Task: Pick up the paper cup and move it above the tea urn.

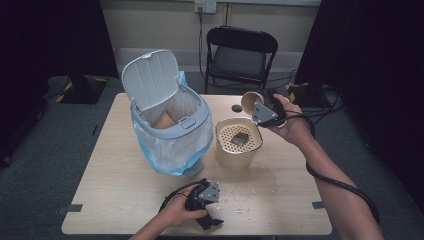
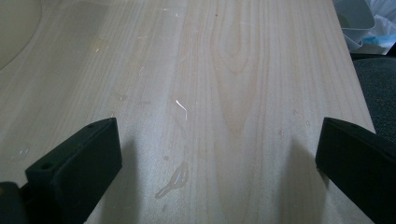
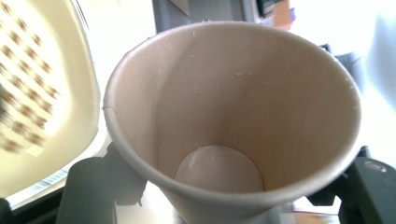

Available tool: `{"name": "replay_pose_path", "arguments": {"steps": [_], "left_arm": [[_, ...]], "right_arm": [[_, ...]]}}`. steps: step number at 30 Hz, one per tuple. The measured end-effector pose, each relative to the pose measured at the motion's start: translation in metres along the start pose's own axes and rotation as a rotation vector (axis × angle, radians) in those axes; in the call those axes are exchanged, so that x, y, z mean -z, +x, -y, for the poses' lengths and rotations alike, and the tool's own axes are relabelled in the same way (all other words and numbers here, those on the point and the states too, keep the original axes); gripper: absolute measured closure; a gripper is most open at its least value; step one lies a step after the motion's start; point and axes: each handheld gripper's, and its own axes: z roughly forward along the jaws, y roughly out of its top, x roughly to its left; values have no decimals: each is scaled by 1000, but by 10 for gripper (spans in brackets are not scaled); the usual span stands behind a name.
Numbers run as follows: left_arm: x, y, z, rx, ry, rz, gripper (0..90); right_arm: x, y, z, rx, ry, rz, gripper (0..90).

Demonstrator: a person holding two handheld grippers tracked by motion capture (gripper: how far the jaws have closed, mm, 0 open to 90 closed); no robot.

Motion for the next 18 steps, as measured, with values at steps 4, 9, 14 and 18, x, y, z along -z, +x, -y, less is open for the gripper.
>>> {"name": "replay_pose_path", "arguments": {"steps": [4, 9, 14, 18], "left_arm": [[0, 0, 0, -6, 2, 1, 0], [0, 0, 0, 0, -1, 0, 0], [0, 0, 0, -5, 2, 1, 0], [0, 0, 0, -5, 1, 0, 0]], "right_arm": [[0, -7, 6, -181, -42, -59, 308], [0, -13, 11, -319, -84, -111, 308], [0, -13, 12, -387, -87, -156, 307], [-1, -13, 13, -435, -103, -173, 307]]}}
